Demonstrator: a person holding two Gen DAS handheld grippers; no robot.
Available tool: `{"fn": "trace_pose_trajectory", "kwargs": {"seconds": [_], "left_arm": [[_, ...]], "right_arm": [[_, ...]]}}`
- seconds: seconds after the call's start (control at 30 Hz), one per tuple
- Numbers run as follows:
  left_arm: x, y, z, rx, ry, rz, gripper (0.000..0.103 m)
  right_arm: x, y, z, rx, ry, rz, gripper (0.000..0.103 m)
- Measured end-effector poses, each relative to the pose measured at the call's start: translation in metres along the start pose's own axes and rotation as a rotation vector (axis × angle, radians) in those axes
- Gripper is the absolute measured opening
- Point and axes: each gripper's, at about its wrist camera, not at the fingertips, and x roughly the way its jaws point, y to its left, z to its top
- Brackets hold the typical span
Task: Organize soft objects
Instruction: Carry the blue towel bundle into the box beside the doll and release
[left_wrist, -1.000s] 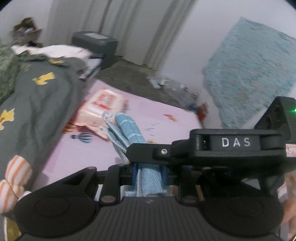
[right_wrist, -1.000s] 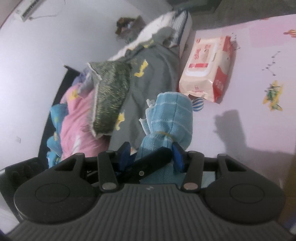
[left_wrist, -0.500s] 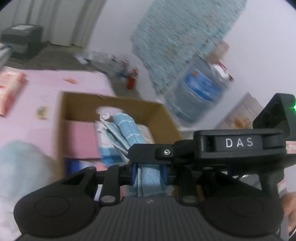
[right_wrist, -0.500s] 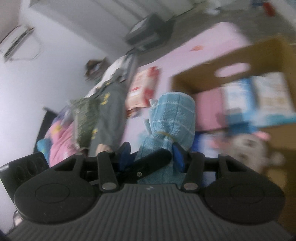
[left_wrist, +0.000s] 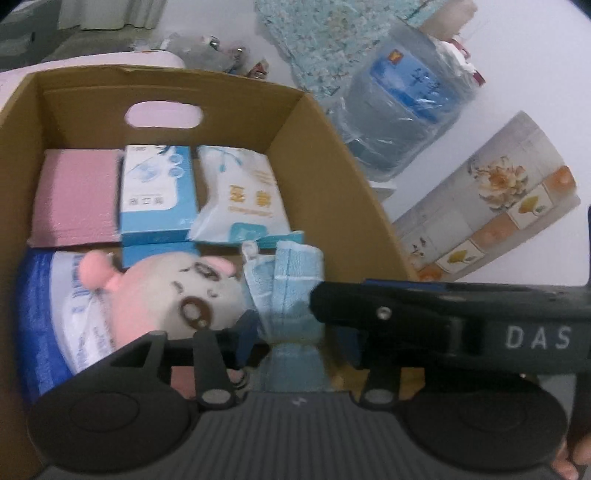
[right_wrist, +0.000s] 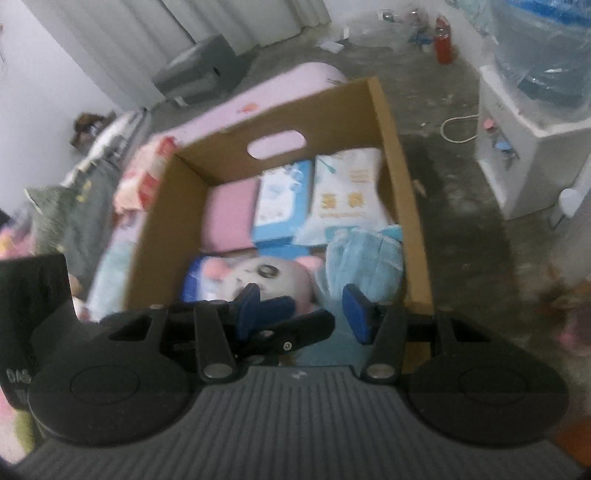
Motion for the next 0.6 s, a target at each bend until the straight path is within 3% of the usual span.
{"fn": "trace_pose_trajectory", "kwargs": {"seconds": [0.1,0.3,0.47,0.6], "left_arm": [[-0.011,0.002,-0.003,0.023,-0.012,-0.001,0.057],[-0.05,-0.008,-0.013,0.054,-0.083,0.021,0.076],[-0.104,-0.012,-0.037,0.106,-0.157,0.036,0.094],[-0.15,0.0,-0.067,0.123,-0.212,0.065,0.102]], "right_arm": [[0.003,0.001,-0.005,-0.015,-0.007,0.007,0.053],[-0.022,0.015,-0.015,0.024,-0.069,0.06,0.061],[-0.076,0.033,-0.042,0.029,-0.224,0.163,0.081],[-0.107,0.052,-0.068,0.036,-0.317,0.237,0.084]]}}
